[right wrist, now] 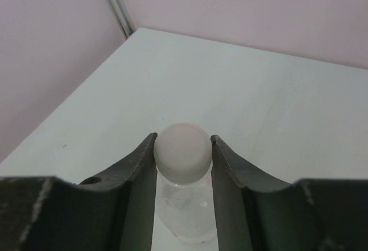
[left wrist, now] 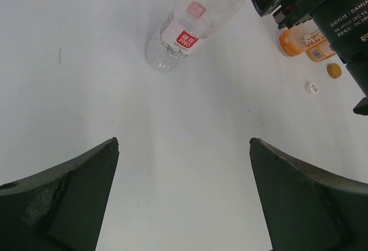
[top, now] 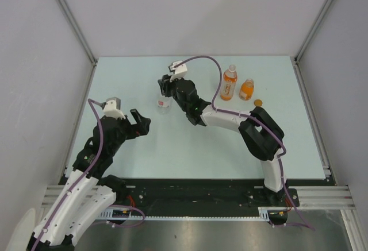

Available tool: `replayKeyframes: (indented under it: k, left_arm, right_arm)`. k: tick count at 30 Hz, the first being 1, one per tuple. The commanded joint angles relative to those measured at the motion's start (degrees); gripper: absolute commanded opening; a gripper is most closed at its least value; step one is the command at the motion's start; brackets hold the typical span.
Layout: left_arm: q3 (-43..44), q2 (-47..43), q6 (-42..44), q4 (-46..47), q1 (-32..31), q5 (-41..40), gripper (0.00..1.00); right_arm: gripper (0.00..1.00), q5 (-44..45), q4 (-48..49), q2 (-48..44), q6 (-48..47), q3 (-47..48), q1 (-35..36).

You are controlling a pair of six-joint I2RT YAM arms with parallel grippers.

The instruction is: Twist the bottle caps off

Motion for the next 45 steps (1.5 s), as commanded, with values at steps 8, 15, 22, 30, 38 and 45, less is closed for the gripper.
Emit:
replayKeyframes:
  k: [8,15,22,30,38,45]
  left_arm:
    - [1.9,0.2,3.0,0.4,0.3,-1.2,1.00]
    - [6.6,0.8,5.8,3.7,0.3,4.7,1.00]
    - [7.9,1.7,6.4,16.1,0.0,23.2,1.00]
    - [3.5,4.5,2.9,42.4,-0.2,44.6,1.00]
    - [8.9,14.6,4.5,45.6,-5.8,60.1,1.00]
    - [10.3,16.4,10.4,40.9,-12.8,61.1,1.00]
  right_arm:
    - [0.26,1.0,-0.7,-9.3,-2.6,-1.7,2.5]
    - [0.06,9.0,-14.0,-25.7,-2.7,-6.3,5.3]
    - [0.00,9.2,-27.4,-43.7,9.3,-12.7,4.7]
    - [0.00,-15.9,-29.5,-60.3,27.6,-21.8,-6.1]
    - [0.00,-35.2,-20.3,-66.4,36.3,-28.9,-11.5]
    - [0.00,-38.3,-16.1,-66.4,35.5,-29.1,-9.7]
